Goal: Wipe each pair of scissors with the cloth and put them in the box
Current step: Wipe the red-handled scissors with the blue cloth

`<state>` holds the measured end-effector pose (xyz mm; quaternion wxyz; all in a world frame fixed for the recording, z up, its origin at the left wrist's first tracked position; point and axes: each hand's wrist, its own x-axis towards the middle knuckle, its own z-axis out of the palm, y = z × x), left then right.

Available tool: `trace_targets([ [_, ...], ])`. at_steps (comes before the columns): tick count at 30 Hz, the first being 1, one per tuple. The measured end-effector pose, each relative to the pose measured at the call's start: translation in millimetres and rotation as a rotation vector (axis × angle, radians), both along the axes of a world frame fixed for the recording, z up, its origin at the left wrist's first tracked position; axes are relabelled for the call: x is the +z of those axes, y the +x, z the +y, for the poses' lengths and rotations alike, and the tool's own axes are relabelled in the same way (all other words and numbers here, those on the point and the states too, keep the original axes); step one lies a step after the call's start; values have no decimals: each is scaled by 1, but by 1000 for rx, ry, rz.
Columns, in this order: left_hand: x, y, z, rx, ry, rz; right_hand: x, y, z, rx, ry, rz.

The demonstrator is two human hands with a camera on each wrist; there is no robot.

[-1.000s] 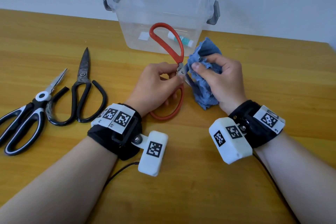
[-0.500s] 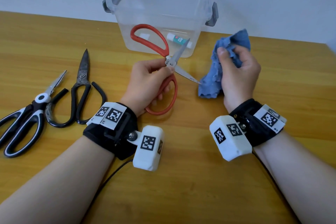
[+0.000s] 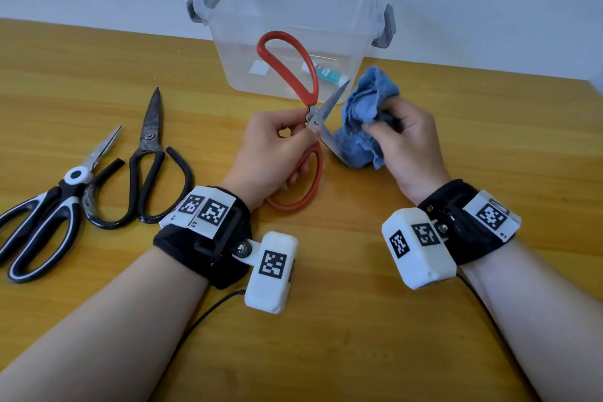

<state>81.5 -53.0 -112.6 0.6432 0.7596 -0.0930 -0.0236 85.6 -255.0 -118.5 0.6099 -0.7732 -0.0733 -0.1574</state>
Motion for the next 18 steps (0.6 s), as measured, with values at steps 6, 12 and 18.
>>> trace_targets([
  [6, 1, 0, 0, -66, 74, -51, 4, -5, 4, 189, -123, -6],
  [12, 4, -3, 0, -142, 120, -89, 2, -3, 10, 97, -155, -18],
  [18, 3, -3, -1, -137, 118, -84, -1, -2, 5, -24, 0, -42],
])
